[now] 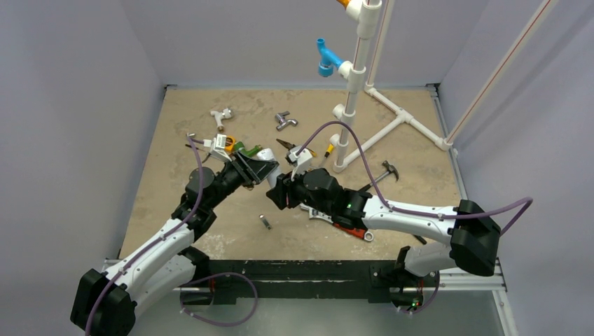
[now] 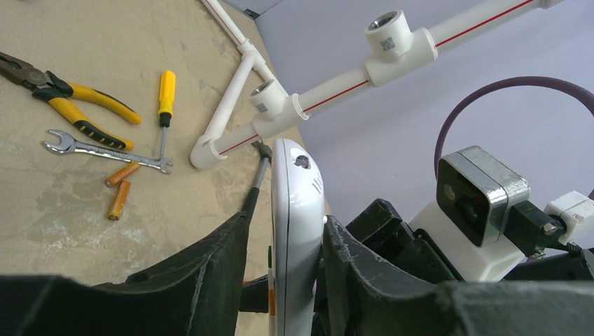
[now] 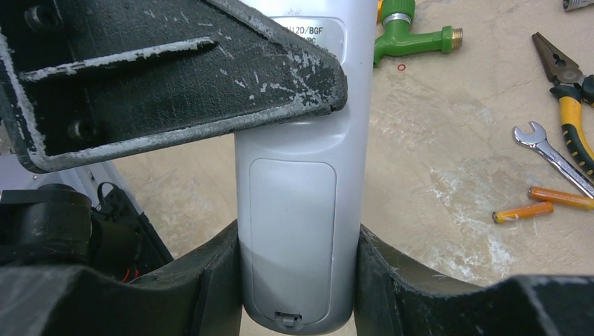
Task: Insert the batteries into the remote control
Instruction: Remove the battery cover from the remote control.
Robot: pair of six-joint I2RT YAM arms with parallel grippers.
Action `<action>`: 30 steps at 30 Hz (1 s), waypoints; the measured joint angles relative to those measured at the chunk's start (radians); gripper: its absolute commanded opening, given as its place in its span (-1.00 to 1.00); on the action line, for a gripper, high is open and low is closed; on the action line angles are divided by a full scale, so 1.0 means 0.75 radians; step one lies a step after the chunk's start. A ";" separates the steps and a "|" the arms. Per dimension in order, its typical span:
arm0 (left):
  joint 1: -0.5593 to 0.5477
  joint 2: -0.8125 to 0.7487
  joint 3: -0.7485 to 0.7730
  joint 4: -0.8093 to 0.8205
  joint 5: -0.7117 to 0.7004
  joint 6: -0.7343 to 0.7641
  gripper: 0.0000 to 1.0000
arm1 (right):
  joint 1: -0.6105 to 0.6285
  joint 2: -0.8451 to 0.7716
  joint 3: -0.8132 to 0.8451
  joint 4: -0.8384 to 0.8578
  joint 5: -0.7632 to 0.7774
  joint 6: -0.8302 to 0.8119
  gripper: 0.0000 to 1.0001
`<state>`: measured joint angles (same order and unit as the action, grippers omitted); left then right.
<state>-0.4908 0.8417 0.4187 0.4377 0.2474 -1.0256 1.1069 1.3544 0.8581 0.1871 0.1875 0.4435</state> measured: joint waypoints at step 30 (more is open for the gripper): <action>0.054 0.071 0.018 -0.045 0.181 0.081 -0.96 | -0.001 -0.390 -0.101 -0.016 -0.217 -0.927 0.21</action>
<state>-0.4503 0.8951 0.4320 0.4042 0.3832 -0.9646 1.1061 1.0618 0.7826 0.1749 0.0250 -0.2516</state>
